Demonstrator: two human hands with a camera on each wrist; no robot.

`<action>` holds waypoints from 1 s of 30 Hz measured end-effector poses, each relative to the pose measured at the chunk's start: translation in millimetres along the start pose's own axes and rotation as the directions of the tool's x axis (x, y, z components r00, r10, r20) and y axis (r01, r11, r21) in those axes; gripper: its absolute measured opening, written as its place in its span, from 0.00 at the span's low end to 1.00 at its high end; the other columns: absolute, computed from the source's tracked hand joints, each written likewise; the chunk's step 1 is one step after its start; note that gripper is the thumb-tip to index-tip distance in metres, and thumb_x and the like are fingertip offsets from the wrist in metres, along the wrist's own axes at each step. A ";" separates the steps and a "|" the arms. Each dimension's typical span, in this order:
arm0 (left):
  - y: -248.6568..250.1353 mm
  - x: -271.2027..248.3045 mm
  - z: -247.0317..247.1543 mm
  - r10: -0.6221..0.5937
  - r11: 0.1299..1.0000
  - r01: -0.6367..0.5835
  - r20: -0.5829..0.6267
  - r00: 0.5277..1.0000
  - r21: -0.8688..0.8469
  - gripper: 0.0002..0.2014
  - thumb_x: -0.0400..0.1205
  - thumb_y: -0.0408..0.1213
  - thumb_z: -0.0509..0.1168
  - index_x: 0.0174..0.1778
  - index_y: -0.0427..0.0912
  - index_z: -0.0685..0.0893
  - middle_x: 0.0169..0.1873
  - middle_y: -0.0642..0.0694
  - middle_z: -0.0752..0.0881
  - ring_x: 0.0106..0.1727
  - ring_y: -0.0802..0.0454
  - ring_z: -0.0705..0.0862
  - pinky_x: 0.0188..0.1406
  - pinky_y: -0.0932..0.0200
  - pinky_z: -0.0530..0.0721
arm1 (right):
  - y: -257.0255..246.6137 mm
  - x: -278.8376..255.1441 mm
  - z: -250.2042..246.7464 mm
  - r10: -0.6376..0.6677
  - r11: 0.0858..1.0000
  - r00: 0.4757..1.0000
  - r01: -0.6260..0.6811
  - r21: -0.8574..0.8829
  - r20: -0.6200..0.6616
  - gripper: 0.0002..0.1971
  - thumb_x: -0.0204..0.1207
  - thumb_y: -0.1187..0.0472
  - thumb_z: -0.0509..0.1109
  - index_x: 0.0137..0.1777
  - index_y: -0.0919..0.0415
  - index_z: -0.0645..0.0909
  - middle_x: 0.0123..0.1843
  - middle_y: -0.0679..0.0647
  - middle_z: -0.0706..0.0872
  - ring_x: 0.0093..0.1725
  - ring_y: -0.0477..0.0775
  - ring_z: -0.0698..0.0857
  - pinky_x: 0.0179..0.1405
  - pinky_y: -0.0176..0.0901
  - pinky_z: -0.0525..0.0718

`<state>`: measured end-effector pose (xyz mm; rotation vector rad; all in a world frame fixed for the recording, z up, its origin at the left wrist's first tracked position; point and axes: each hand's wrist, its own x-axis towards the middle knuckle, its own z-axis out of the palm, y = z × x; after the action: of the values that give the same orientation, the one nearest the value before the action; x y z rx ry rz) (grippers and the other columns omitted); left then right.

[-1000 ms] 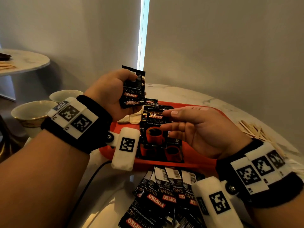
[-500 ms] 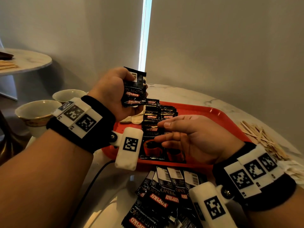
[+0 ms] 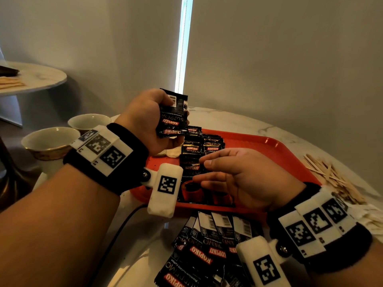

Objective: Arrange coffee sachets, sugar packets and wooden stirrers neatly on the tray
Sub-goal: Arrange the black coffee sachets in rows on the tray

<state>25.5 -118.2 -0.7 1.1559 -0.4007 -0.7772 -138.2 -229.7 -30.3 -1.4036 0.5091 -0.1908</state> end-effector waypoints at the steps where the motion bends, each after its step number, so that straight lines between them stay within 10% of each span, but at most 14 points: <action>1: -0.1 0.0 -0.2 -0.001 1.000 0.001 -0.002 1.000 0.001 0.12 0.83 0.41 0.55 0.54 0.39 0.80 0.40 0.43 0.87 0.43 0.45 0.85 0.41 0.51 0.81 | 0.0 -0.2 0.1 0.003 1.000 1.000 -0.003 -0.001 0.002 0.11 0.80 0.73 0.69 0.60 0.74 0.82 0.59 0.74 0.88 0.55 0.68 0.92 0.49 0.48 0.90; 11: -0.5 1.7 -2.0 -0.026 1.000 0.026 -0.006 1.000 0.000 0.18 0.82 0.41 0.57 0.64 0.40 0.79 0.48 0.42 0.86 0.43 0.45 0.86 0.38 0.53 0.85 | -3.0 -0.2 -7.2 -0.068 0.986 0.997 0.061 -0.152 -0.041 0.10 0.80 0.66 0.72 0.59 0.69 0.83 0.51 0.64 0.90 0.36 0.55 0.88 0.28 0.41 0.82; 26: -9.8 0.7 10.8 -0.125 0.992 0.120 0.127 0.984 0.049 0.11 0.84 0.39 0.60 0.58 0.38 0.80 0.42 0.39 0.87 0.37 0.44 0.88 0.35 0.54 0.87 | -16.5 1.9 -31.8 -0.391 0.909 0.914 0.365 -0.201 -0.107 0.11 0.78 0.73 0.71 0.55 0.60 0.88 0.46 0.53 0.90 0.36 0.49 0.83 0.28 0.40 0.76; 30: -17.7 -1.2 18.7 -0.143 0.989 0.134 0.184 0.972 0.064 0.18 0.84 0.38 0.62 0.69 0.36 0.79 0.48 0.37 0.87 0.38 0.44 0.89 0.31 0.54 0.89 | -19.7 -2.6 -35.3 -0.510 0.820 0.860 0.476 -0.319 -0.028 0.19 0.75 0.77 0.72 0.55 0.52 0.89 0.50 0.46 0.93 0.38 0.41 0.86 0.34 0.35 0.81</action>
<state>6.5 -133.1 -10.0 1.1709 -0.5029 -1.0080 -152.9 -263.5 -13.4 -1.8204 0.2570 -0.6401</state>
